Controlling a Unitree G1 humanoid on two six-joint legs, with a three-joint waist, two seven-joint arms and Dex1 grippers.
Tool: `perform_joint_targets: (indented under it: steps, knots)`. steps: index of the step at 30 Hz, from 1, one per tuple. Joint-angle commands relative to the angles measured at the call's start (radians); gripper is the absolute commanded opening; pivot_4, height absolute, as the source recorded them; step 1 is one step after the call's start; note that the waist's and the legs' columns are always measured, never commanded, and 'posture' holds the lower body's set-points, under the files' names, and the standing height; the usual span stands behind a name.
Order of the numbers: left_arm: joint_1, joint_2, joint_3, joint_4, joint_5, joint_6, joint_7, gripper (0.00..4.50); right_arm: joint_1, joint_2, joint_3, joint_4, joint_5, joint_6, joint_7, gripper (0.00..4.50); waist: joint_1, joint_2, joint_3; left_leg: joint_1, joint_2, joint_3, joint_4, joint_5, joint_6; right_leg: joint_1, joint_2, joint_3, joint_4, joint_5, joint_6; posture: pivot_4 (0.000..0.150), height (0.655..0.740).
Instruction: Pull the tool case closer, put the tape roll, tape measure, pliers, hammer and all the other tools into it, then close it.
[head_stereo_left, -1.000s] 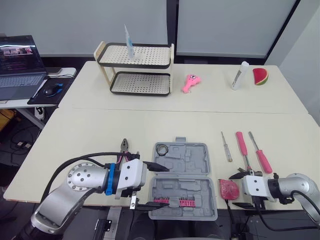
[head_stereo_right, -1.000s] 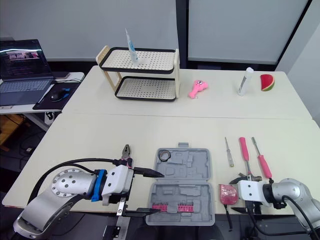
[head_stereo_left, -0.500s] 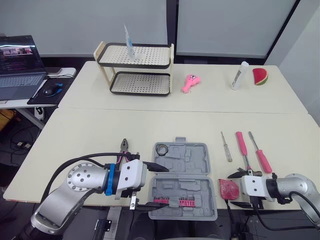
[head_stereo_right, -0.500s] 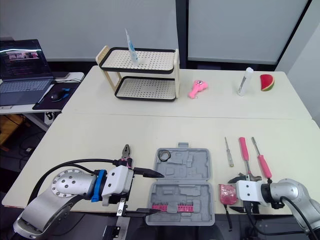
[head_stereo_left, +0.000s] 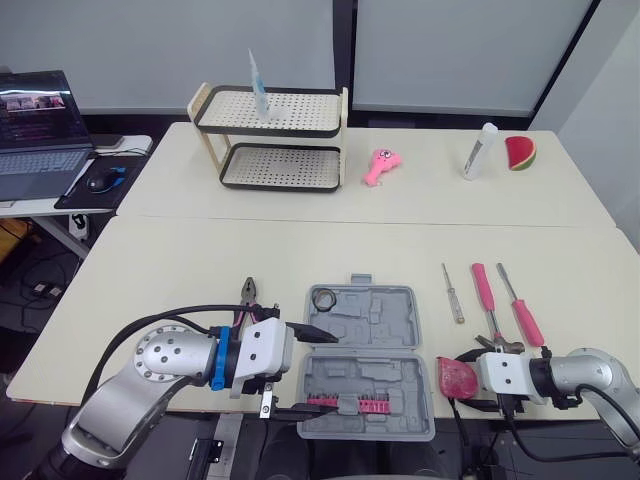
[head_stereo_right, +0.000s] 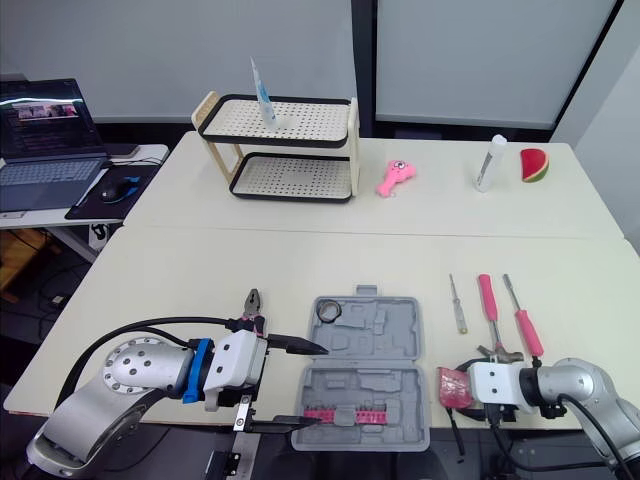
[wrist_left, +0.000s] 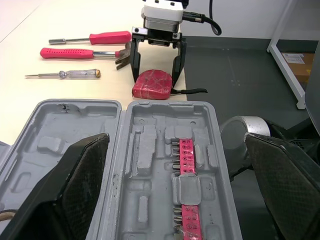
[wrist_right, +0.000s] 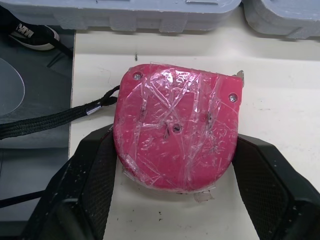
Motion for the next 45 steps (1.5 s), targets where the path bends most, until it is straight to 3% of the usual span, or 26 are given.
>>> perform_joint_targets:
  steps: [1, 5, 11, 16, 20, 27, 45]
  knots:
    - [0.011, 0.006, 0.04, 0.005, -0.007, -0.005, 0.012, 4.5, -0.001, -0.064, -0.071, -0.075, 0.054, 0.045, 0.036, 3.13, 0.001, 0.001, 0.0, 0.0, 0.0, 0.0, 0.0, 0.0, 0.0, 0.0, 0.0, 0.0, 0.0, 0.0, 0.0, 0.15, 0.729]
    - [0.0, 0.006, 0.081, 0.035, -0.023, 0.022, 0.03, 4.5, -0.074, -0.152, -0.094, -0.169, 0.079, 0.155, 0.108, 3.13, -0.001, 0.002, 0.001, 0.0, 0.0, 0.0, 0.0, 0.0, 0.0, 0.0, 0.0, 0.0, 0.0, 0.0, 0.0, 0.15, 0.729]
    - [-0.068, 0.006, 0.115, 0.051, -0.024, 0.09, 0.08, 4.5, -0.337, -0.195, -0.017, -0.314, 0.086, 0.446, 0.228, 3.13, -0.003, 0.002, 0.001, -0.001, 0.0, -0.001, 0.0, 0.0, 0.0, -0.001, 0.0, -0.001, 0.0, 0.0, 0.0, 0.15, 0.729]
    - [-0.131, 0.011, 0.117, 0.076, -0.012, 0.131, 0.105, 4.5, -0.559, -0.157, 0.107, -0.325, 0.071, 0.644, 0.323, 3.13, 0.0, 0.002, 0.001, -0.002, 0.0, -0.001, 0.0, 0.0, 0.0, -0.002, 0.0, -0.001, 0.0, 0.0, 0.0, 0.15, 0.729]
    - [-0.18, 0.034, 0.087, 0.092, 0.012, 0.155, 0.087, 4.5, -0.742, -0.048, 0.252, -0.246, 0.012, 0.716, 0.372, 3.13, -0.005, 0.002, 0.001, -0.003, 0.0, -0.001, 0.001, 0.0, 0.0, -0.003, -0.001, -0.002, 0.0, 0.0, 0.0, 0.15, 0.729]
    - [-0.176, 0.048, 0.073, 0.094, 0.026, 0.178, 0.083, 4.5, -0.897, 0.096, 0.382, -0.085, -0.076, 0.695, 0.371, 3.13, -0.006, 0.002, 0.001, -0.006, 0.0, 0.0, 0.001, 0.001, -0.001, -0.008, -0.001, -0.003, 0.001, 0.0, 0.0, 0.15, 0.729]
    - [-0.169, 0.033, 0.059, 0.105, 0.084, 0.152, 0.092, 4.5, -0.983, 0.288, 0.487, 0.271, -0.265, 0.446, 0.315, 3.13, -0.009, 0.002, 0.001, -0.007, 0.0, 0.003, 0.002, 0.003, -0.004, -0.016, -0.001, -0.001, 0.01, 0.0, 0.0, 0.15, 0.729]
